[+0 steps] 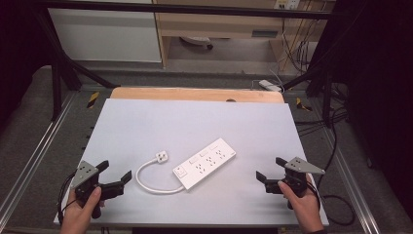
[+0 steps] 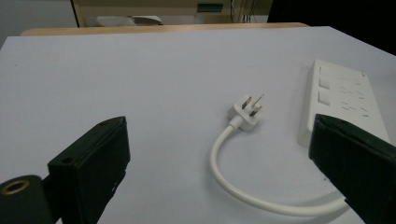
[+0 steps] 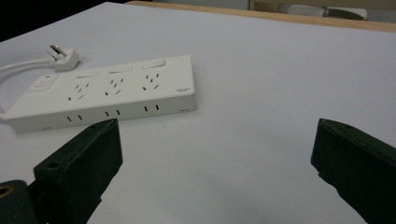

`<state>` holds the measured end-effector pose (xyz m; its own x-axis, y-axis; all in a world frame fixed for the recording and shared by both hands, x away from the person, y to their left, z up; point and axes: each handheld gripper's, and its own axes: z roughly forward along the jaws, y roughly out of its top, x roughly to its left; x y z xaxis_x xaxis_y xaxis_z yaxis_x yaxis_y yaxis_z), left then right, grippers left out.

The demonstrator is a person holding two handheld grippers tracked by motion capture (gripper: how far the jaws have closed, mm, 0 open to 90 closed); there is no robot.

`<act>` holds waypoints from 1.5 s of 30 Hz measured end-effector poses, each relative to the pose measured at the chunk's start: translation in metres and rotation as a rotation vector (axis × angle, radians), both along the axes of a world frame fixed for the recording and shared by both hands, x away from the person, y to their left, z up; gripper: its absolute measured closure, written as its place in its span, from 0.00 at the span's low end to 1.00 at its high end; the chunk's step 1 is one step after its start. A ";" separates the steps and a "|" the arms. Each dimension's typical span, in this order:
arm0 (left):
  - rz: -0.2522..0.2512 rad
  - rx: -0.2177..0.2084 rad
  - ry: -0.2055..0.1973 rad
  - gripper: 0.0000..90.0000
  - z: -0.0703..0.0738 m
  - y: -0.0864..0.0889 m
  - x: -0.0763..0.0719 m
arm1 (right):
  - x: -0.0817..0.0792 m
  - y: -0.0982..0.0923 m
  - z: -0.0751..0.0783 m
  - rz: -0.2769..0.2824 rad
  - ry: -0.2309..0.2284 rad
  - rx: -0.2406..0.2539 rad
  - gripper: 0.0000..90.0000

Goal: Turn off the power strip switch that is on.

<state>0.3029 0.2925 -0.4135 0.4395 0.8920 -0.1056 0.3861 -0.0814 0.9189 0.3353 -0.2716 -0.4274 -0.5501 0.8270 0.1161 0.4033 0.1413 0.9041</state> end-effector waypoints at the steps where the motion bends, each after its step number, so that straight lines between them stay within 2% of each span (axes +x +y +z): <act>1: -0.001 0.001 0.000 0.06 0.000 0.000 0.000 | 0.000 0.000 0.000 -0.008 0.002 0.003 0.03; 11: -0.009 0.007 0.003 0.06 0.000 -0.002 0.000 | -0.003 0.003 0.007 -0.007 -0.035 0.034 0.03; 22: -0.014 0.010 0.004 0.06 -0.001 -0.002 0.000 | -0.006 0.005 0.011 -0.010 -0.043 0.047 0.05; 27: -0.013 0.012 0.006 0.06 -0.001 -0.002 0.000 | -0.008 0.007 0.020 -0.016 -0.059 0.074 0.05; 35: -0.016 0.013 0.009 0.06 -0.001 -0.002 0.000 | -0.009 0.011 0.033 -0.020 -0.073 0.093 0.05; 45: -0.017 0.011 0.011 0.06 -0.002 -0.003 0.001 | -0.002 0.019 0.046 -0.011 -0.074 0.087 0.06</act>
